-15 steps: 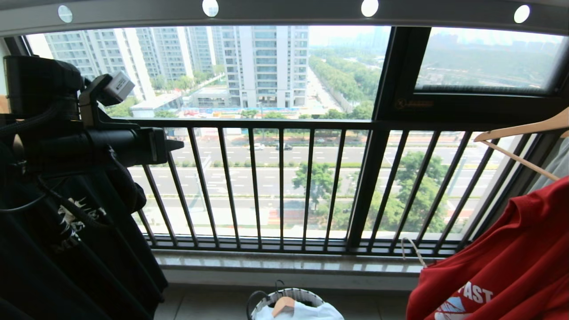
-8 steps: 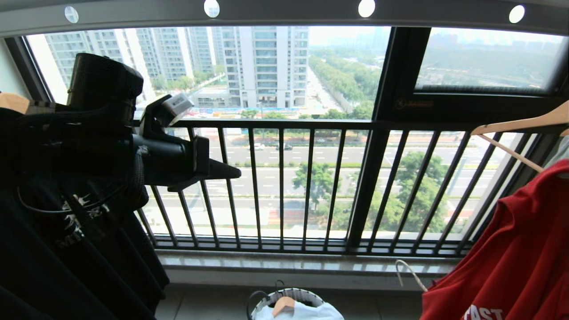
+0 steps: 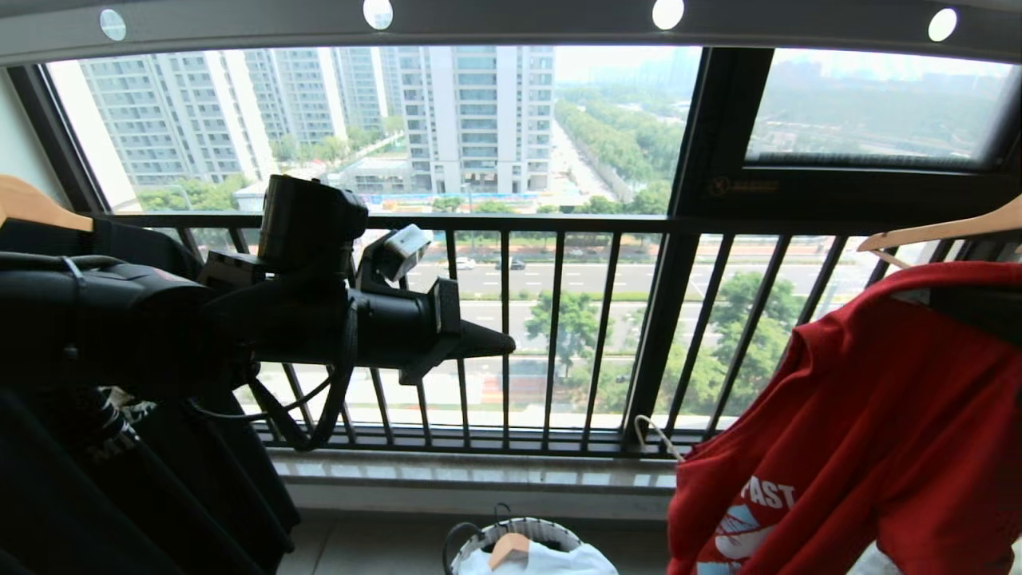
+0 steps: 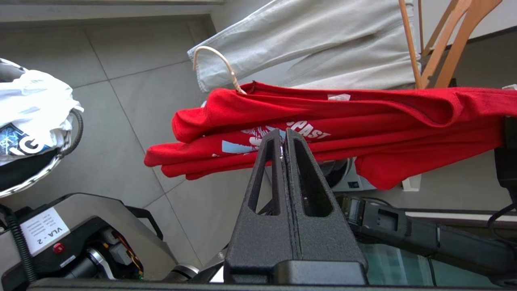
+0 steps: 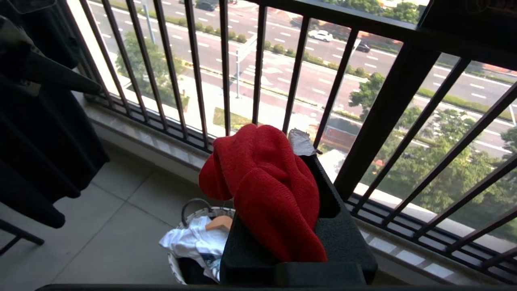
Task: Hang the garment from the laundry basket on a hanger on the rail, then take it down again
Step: Hang the clothes on the clothes rack
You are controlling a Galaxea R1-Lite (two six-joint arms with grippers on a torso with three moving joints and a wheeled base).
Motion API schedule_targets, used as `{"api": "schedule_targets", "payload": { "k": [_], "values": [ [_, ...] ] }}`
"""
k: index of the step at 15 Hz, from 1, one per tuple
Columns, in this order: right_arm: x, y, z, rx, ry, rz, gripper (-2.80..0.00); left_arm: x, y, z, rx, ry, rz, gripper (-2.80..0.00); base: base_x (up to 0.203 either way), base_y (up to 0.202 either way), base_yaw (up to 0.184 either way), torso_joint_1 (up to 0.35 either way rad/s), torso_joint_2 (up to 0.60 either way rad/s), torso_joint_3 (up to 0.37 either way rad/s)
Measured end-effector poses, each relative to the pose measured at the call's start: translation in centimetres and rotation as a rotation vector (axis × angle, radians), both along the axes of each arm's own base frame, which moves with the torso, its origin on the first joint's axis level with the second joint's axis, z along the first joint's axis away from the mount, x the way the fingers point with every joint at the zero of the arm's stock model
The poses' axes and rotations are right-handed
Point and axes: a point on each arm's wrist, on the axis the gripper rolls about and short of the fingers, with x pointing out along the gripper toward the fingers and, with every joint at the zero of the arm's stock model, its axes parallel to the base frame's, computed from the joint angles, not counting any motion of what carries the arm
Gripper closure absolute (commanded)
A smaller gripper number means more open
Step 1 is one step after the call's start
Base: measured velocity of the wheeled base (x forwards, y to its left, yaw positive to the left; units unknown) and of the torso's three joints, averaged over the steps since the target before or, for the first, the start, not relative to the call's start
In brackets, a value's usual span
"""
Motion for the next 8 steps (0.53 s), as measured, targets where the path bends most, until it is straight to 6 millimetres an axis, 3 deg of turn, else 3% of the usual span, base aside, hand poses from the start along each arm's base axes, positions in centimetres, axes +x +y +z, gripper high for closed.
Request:
{"api": "schedule_targets", "payload": {
  "k": [5,6,8],
  "values": [
    [4.2,3.1,0.1,0.004,-0.008,0.071,0.00,3.3,-1.8,-2.3,-0.017,0.024,0.011,0.00,0.000,0.000,0.000,0.000,0.00,0.000],
    [4.9,3.7,0.3,0.005,-0.009,0.083,0.00,3.8,-2.1,-2.8,-0.013,0.037,0.014,-2.80,0.000,0.000,0.000,0.000,0.00,0.000],
    [6.2,4.8,0.5,0.004,-0.006,0.105,0.00,4.5,-2.4,-3.7,-0.005,0.056,0.016,-2.80,0.000,0.000,0.000,0.000,0.00,0.000]
  ]
}}
